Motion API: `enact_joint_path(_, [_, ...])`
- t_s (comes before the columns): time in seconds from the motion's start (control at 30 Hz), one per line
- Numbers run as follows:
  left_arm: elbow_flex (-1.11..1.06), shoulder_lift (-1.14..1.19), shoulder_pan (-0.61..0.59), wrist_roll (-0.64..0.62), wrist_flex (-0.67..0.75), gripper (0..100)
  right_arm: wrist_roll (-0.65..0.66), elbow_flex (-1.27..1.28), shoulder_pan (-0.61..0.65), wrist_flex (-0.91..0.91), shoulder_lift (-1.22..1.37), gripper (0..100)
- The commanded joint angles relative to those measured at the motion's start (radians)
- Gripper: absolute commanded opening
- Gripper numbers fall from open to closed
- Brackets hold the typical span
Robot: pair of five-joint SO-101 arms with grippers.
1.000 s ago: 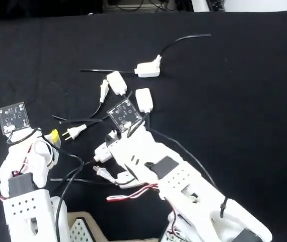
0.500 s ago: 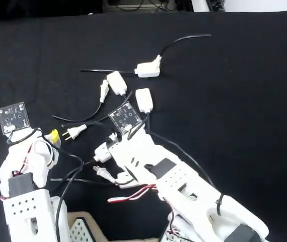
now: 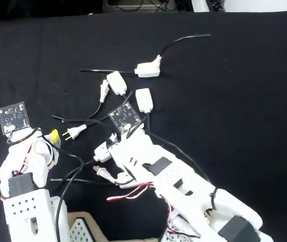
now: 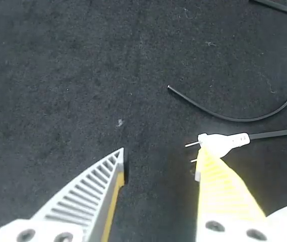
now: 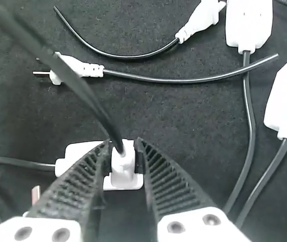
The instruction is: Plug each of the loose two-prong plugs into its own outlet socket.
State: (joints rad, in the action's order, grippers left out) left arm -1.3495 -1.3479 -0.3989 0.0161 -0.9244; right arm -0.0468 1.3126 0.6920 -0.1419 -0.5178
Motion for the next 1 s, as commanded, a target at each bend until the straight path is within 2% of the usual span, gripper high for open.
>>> enact_joint_path(0.0, [0.005,-0.002,-0.007,-0.008,0.000,24,0.002,-0.019,-0.011,0.011,0.015,1.2])
enact_joint_path(0.4, [0.005,-0.002,-0.005,-0.008,0.000,24,0.002,-0.030,-0.012,0.038,0.033,1.2])
enact_joint_path(0.6, [0.005,-0.002,-0.005,-0.008,0.000,24,0.005,-0.059,-0.017,0.034,0.127,1.2])
enact_joint_path(0.77, [0.005,-0.002,-0.007,-0.008,0.000,24,0.063,-0.008,-0.011,0.032,0.076,1.2])
enact_joint_path(0.97, [0.004,-0.002,-0.004,-0.008,0.005,24,0.101,-0.024,0.012,-0.084,0.045,1.2])
